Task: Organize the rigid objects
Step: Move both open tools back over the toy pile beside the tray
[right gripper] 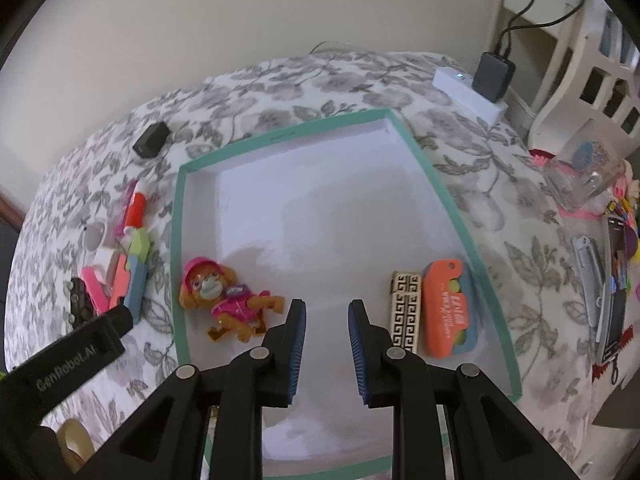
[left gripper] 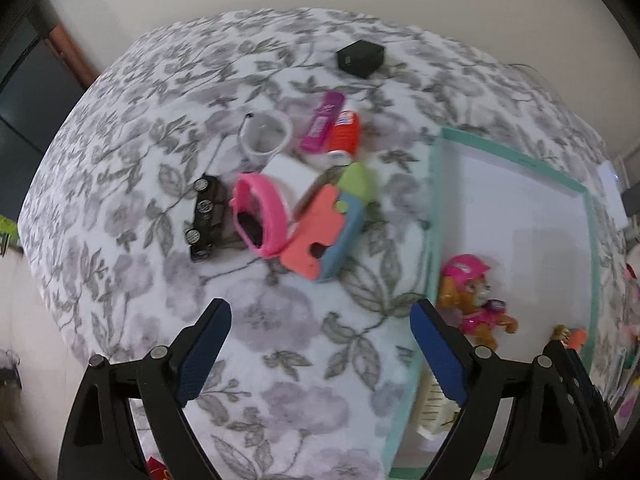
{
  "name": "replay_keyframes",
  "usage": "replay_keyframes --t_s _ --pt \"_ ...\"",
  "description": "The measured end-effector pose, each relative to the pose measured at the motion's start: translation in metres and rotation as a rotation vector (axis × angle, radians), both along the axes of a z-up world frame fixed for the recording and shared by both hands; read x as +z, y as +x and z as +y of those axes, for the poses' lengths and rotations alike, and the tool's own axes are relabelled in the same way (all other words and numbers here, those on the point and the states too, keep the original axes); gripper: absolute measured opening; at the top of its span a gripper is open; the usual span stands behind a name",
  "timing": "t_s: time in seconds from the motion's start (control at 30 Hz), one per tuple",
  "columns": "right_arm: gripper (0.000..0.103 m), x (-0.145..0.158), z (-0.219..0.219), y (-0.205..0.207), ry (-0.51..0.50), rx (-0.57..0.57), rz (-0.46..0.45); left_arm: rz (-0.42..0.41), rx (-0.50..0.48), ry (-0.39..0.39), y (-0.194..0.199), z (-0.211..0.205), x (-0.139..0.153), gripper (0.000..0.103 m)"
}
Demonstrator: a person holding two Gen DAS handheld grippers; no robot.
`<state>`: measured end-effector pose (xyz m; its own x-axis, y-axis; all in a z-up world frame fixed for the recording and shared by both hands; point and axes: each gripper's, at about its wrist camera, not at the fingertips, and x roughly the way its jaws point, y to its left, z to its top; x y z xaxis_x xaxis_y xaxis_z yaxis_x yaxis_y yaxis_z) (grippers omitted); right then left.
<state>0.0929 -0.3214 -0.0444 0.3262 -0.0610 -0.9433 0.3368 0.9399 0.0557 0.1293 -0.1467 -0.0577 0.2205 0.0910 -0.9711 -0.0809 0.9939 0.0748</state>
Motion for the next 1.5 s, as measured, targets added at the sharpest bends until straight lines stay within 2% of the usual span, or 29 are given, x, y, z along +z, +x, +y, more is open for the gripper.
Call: replay_keyframes --t_s 0.03,0.1,0.17,0.3,0.43,0.67,0.73,0.87,1.03,1.17,1.27,1.43,1.5 --pt "0.032 -0.002 0.002 0.000 -0.005 0.005 0.006 0.004 0.008 0.004 0.000 0.002 -0.001 0.091" --pt "0.045 -0.004 0.005 0.001 -0.011 0.018 0.011 0.013 0.023 0.012 0.000 0.006 -0.004 0.091" --pt "0.048 -0.005 0.008 0.001 -0.014 0.027 0.010 0.020 0.035 0.018 -0.002 0.011 -0.005 0.092" --pt "0.063 -0.005 0.011 0.002 -0.027 0.042 -0.001 0.030 0.071 0.028 -0.001 0.021 -0.005 0.092" --pt "0.071 -0.005 0.014 0.003 -0.017 0.049 -0.011 0.033 0.107 0.028 0.003 0.032 -0.003 0.100" --pt "0.093 -0.003 0.021 0.003 -0.003 0.064 -0.050 -0.008 0.150 0.046 0.006 0.052 0.007 0.100" --pt "0.102 -0.001 0.023 0.004 -0.003 0.064 -0.065 -0.027 0.162 0.045 0.008 0.057 0.012 0.101" --pt "0.103 0.004 0.024 0.003 0.024 0.052 -0.116 -0.064 0.177 0.053 0.009 0.066 0.021 0.101" --pt "0.103 0.011 0.016 0.004 0.136 -0.009 -0.182 -0.122 0.203 0.035 0.010 0.074 0.029 0.101" --pt "0.103 0.017 0.024 0.005 0.104 0.016 -0.226 -0.194 0.220 -0.002 0.010 0.078 0.036 0.101" --pt "0.103 0.017 0.029 0.011 0.116 0.030 -0.221 -0.237 0.243 -0.053 0.011 0.084 0.046 0.101" --pt "0.103 0.017 0.038 0.019 0.096 0.054 -0.224 -0.263 0.239 -0.094 0.016 0.097 0.053 0.101" --pt "0.103 0.019 0.043 0.025 0.072 0.066 -0.238 -0.280 0.234 -0.082 0.017 0.100 0.056 0.101"
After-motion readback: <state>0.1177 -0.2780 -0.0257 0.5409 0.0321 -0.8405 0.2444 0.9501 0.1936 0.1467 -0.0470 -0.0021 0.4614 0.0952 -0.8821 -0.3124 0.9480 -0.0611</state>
